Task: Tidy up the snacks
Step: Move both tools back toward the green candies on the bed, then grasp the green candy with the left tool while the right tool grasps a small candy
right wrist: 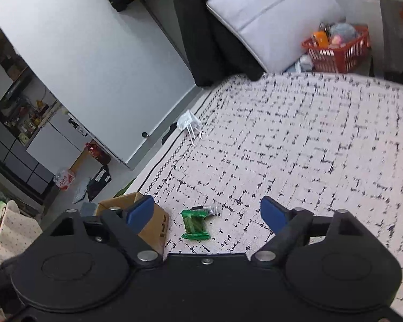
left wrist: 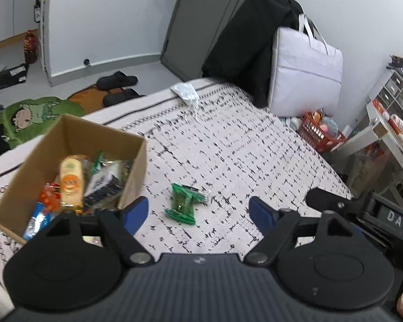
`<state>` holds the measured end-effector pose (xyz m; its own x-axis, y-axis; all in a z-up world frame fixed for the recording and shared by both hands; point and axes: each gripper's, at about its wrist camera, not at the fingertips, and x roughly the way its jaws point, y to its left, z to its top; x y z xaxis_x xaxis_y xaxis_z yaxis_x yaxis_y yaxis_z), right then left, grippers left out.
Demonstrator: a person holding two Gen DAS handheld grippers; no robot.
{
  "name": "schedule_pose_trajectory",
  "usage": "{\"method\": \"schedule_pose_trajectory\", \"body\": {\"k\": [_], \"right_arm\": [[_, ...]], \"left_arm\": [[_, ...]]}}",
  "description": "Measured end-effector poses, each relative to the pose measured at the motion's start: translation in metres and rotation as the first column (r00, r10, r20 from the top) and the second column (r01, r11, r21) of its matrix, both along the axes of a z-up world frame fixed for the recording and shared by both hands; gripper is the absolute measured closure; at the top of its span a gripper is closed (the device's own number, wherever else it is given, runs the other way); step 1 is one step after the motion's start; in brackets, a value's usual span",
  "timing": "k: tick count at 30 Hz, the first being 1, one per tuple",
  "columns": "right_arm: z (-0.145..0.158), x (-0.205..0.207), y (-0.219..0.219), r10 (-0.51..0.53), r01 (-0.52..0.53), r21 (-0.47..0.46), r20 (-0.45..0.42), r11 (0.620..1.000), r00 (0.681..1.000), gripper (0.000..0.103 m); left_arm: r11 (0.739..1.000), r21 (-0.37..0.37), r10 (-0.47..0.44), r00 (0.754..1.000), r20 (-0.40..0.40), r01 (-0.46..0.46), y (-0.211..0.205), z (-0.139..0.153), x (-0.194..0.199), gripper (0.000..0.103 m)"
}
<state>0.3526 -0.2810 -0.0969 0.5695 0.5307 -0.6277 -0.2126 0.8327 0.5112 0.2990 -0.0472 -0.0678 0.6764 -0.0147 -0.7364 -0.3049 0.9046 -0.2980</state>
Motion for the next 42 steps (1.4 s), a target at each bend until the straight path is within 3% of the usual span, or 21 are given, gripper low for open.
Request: {"method": "schedule_pose_trajectory", "body": {"k": [3,12,34,35,39,42], "right_arm": [[-0.009,0.008,0.002,0.003,-0.002,0.012,-0.025,1.0,1.0,0.026],[-0.036,0.035,0.01,0.011,-0.007,0.043,-0.095,0.999,0.995,0.034],[-0.112,0.087,0.042,0.036,-0.012,0.096,-0.259,0.995,0.965,0.049],[-0.114,0.088,0.044,0.041,-0.017,0.095,-0.261,0.995,0.964,0.049],[-0.122,0.094,0.055,0.06,-0.037,0.09,-0.274,0.995,0.96,0.051],[-0.128,0.097,0.064,0.077,-0.055,0.085,-0.283,0.995,0.956,0.057]], "left_arm": [[1.0,-0.011,-0.008,1.0,-0.021,0.008,-0.002,-0.011,0.01,0.036],[1.0,-0.022,-0.018,0.997,-0.081,0.016,-0.004,-0.045,0.045,0.047],[0.999,0.026,-0.019,0.973,-0.23,0.026,0.0,-0.12,0.103,0.05],[0.999,0.024,-0.019,0.972,-0.234,0.025,0.001,-0.123,0.104,0.051],[1.0,0.0,-0.021,0.965,-0.26,0.021,0.008,-0.132,0.107,0.074],[0.999,-0.024,-0.034,0.966,-0.258,0.028,0.011,-0.133,0.106,0.077]]}}
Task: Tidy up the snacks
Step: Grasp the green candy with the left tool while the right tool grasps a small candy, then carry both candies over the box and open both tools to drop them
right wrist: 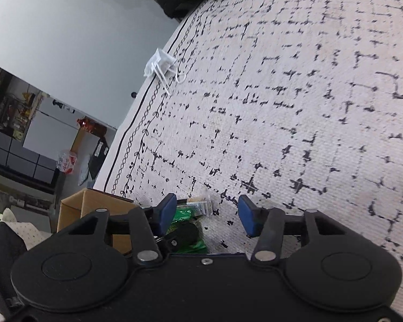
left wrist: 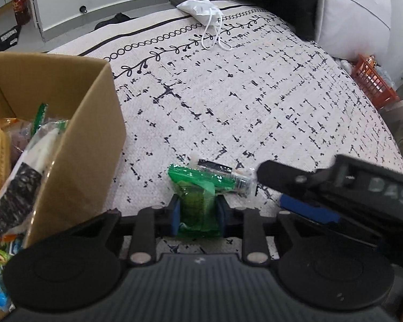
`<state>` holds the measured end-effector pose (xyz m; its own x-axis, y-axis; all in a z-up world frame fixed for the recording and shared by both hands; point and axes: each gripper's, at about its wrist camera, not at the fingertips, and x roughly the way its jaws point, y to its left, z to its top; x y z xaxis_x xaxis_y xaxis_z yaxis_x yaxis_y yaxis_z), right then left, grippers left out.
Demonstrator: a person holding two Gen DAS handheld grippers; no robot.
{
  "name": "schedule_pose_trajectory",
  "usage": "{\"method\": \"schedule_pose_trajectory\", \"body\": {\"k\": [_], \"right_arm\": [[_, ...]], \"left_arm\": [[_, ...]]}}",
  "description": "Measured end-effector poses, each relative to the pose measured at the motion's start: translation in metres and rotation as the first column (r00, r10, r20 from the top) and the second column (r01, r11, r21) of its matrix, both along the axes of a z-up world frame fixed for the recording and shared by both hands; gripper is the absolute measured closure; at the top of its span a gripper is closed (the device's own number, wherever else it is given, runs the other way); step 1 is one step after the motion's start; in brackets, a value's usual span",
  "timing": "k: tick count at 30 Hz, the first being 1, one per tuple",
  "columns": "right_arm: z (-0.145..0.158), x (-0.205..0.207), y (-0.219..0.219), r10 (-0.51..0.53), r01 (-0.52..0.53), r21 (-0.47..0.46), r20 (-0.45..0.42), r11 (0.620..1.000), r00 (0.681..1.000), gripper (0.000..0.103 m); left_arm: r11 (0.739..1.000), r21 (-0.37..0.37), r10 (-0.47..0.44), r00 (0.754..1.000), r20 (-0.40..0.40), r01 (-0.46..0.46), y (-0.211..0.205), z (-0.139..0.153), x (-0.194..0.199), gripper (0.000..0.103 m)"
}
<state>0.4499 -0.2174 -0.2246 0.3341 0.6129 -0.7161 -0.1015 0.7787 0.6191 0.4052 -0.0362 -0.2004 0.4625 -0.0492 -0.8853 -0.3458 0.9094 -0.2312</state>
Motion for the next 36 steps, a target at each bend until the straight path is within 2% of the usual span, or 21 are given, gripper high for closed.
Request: {"method": "schedule_pose_trajectory", "body": {"k": [2,9,11,16,23,36], "right_arm": [[-0.004,0.001,0.005,0.01,-0.01,-0.004,-0.009,1.0,1.0,0.062],[-0.013,0.003,0.014,0.005,-0.005,-0.018,-0.007,1.0,1.0,0.066],[-0.014,0.002,0.016,0.004,-0.004,-0.024,0.004,1.0,1.0,0.085],[-0.01,0.0,0.017,0.008,-0.007,-0.042,0.03,0.999,1.0,0.09],[0.012,-0.006,0.007,-0.002,0.001,0.01,0.082,1.0,0.997,0.092],[0.076,-0.026,0.004,-0.008,-0.009,0.075,0.22,0.997,0.976,0.092]], "left_arm": [[1.0,-0.009,-0.008,1.0,0.002,0.008,0.0,0.001,0.0,0.077],[1.0,-0.024,-0.012,1.0,0.001,0.012,0.003,0.004,0.0,0.077],[1.0,-0.025,-0.014,1.0,0.003,0.014,0.003,0.006,-0.001,0.077],[0.999,-0.027,-0.016,1.0,0.012,0.017,0.005,0.013,-0.006,0.077],[1.0,-0.021,-0.018,0.999,0.045,0.018,0.008,0.032,-0.014,0.077],[1.0,0.01,-0.019,0.987,0.161,0.018,0.018,0.098,-0.035,0.077]]}}
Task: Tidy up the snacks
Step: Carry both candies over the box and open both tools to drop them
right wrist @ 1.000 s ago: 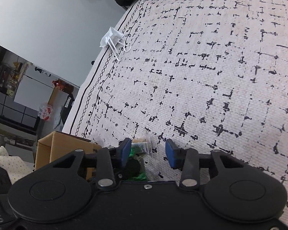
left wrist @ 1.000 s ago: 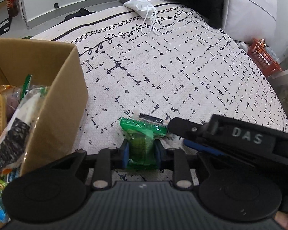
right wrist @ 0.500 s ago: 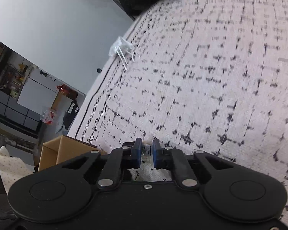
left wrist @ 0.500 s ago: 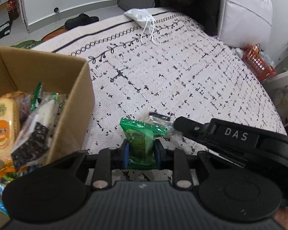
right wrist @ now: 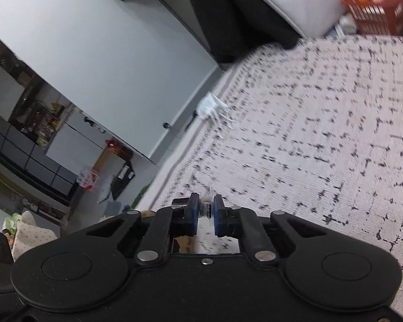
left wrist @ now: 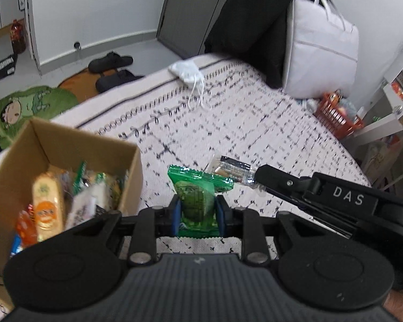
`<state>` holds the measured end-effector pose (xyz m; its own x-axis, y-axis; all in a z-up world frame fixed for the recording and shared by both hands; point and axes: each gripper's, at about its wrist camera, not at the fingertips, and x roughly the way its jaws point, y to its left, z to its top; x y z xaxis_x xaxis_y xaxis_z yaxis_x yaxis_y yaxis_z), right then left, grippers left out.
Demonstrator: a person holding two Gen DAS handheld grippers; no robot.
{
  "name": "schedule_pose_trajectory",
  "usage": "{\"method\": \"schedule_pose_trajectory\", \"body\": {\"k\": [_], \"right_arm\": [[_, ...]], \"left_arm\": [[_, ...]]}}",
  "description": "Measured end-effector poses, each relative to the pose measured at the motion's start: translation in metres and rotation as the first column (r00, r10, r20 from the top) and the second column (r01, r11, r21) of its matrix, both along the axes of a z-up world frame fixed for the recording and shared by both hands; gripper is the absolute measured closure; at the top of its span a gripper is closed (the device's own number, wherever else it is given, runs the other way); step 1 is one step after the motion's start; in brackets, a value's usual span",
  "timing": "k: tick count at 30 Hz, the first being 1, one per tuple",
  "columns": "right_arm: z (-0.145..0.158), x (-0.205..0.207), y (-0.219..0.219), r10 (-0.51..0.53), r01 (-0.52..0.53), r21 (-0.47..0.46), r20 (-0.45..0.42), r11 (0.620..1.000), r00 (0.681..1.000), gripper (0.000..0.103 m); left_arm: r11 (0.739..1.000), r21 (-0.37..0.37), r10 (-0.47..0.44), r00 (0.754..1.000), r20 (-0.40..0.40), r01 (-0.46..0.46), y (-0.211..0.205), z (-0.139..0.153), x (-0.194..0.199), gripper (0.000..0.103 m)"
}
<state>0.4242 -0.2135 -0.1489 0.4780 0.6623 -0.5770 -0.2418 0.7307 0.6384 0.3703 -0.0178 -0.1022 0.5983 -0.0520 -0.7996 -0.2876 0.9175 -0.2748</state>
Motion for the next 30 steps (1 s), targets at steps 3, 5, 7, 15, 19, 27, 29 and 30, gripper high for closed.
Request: {"method": "schedule_pose_trajectory", "body": {"k": [3,5,7,15,19,27,29,30], "right_arm": [[0.012,-0.006,0.006,0.019,-0.019,0.007,0.028,1.0,0.999,0.092],[0.018,-0.01,0.011,0.032,-0.032,0.009,0.041,0.999,0.999,0.092],[0.023,-0.015,0.015,0.044,-0.044,0.006,0.056,0.999,0.997,0.092],[0.042,-0.034,0.032,0.078,-0.077,-0.011,0.102,0.997,0.992,0.092],[0.049,-0.041,0.039,0.091,-0.09,-0.019,0.12,0.996,0.989,0.092],[0.058,-0.057,0.059,0.14,-0.135,-0.04,0.139,0.99,0.98,0.092],[0.06,-0.06,0.065,0.156,-0.151,-0.043,0.139,0.988,0.978,0.092],[0.06,-0.062,0.069,0.164,-0.159,-0.048,0.139,0.986,0.977,0.092]], "left_arm": [[1.0,0.008,0.014,1.0,0.018,-0.014,0.007,0.011,-0.008,0.077],[1.0,0.013,0.027,0.999,0.025,-0.028,0.013,0.017,-0.014,0.077],[0.999,0.016,0.04,0.999,0.032,-0.04,0.019,0.021,-0.02,0.077],[0.997,0.029,0.076,0.996,0.057,-0.077,0.04,0.041,-0.045,0.077],[0.994,0.034,0.099,0.992,0.073,-0.102,0.054,0.05,-0.057,0.077],[0.989,0.027,0.144,0.986,0.079,-0.147,0.083,0.056,-0.081,0.077],[0.988,0.027,0.153,0.985,0.075,-0.155,0.09,0.056,-0.088,0.077],[0.987,0.025,0.156,0.985,0.071,-0.158,0.095,0.056,-0.092,0.077]]}}
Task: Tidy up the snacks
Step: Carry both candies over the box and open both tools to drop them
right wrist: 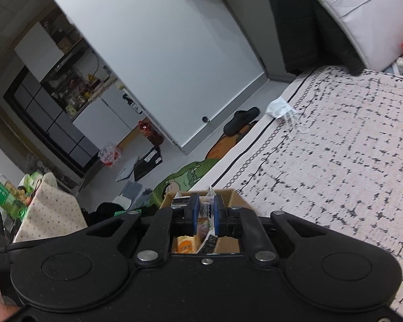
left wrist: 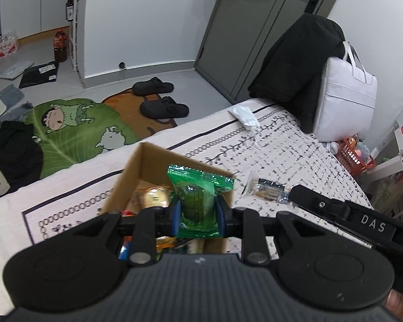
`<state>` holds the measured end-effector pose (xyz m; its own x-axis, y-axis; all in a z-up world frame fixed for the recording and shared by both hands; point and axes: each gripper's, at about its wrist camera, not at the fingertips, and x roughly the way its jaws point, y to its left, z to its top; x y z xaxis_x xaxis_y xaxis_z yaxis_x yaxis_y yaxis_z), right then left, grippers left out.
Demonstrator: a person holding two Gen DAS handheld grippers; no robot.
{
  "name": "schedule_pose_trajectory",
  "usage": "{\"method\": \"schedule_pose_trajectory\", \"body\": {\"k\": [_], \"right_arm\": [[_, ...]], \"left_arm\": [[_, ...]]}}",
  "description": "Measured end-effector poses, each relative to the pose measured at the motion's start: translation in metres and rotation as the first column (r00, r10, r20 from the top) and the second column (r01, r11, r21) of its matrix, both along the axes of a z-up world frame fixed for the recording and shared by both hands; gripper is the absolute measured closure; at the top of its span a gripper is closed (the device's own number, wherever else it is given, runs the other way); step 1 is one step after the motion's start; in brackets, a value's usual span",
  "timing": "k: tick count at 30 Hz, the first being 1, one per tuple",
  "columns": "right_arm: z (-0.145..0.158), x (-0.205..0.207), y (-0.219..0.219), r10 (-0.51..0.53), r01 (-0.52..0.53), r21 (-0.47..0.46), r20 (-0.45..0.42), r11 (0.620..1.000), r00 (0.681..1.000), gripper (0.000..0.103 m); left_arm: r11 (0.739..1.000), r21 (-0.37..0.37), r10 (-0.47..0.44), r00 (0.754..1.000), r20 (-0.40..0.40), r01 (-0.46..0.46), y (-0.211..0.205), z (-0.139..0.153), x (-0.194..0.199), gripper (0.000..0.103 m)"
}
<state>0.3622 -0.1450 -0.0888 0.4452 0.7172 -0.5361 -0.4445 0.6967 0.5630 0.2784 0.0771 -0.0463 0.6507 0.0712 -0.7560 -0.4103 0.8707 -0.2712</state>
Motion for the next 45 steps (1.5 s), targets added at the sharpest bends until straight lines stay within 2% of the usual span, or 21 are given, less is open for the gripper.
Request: {"method": "schedule_pose_trajectory", "body": {"k": [12,22,25,26,27,32,35,39,45], "right_arm": [[-0.002,-0.03,0.043,0.104,-0.104,-0.102,-0.008,0.989,0.995,0.092],[-0.019,-0.048,0.073,0.174,-0.181,-0.187,-0.053,0.966,0.983,0.09],[-0.024,-0.05,0.08,0.199,-0.213,-0.217,-0.082,0.953,0.977,0.082],[-0.025,-0.051,0.082,0.199,-0.213,-0.239,-0.081,0.947,0.977,0.073],[-0.026,-0.051,0.083,0.191,-0.204,-0.259,-0.074,0.944,0.979,0.069],[-0.026,-0.047,0.079,0.168,-0.181,-0.273,-0.071,0.945,0.983,0.066],[-0.026,-0.043,0.075,0.153,-0.166,-0.274,-0.071,0.947,0.986,0.064],[-0.025,-0.039,0.072,0.144,-0.159,-0.268,-0.074,0.95,0.987,0.064],[-0.021,-0.042,0.07,0.155,-0.165,-0.266,-0.058,0.95,0.986,0.064]], "left_arm": [[0.999,-0.026,0.046,0.999,-0.003,-0.046,0.043,0.001,-0.028,0.077],[0.996,-0.06,0.065,0.998,-0.018,-0.066,0.064,-0.01,-0.038,0.077],[0.996,-0.072,0.055,0.998,-0.033,-0.058,0.065,-0.016,-0.038,0.077],[0.996,-0.076,0.052,0.998,-0.039,-0.055,0.065,-0.019,-0.037,0.077],[0.995,-0.081,0.049,0.998,-0.046,-0.053,0.065,-0.022,-0.036,0.077],[0.994,-0.095,0.046,0.995,-0.092,-0.055,0.062,-0.035,-0.032,0.077],[0.994,-0.093,0.048,0.994,-0.093,-0.057,0.061,-0.037,-0.029,0.072],[0.993,-0.099,0.053,0.995,-0.09,-0.062,0.06,-0.036,-0.028,0.057],[0.992,-0.093,0.078,0.992,-0.094,-0.087,0.062,-0.03,-0.033,0.054]]}}
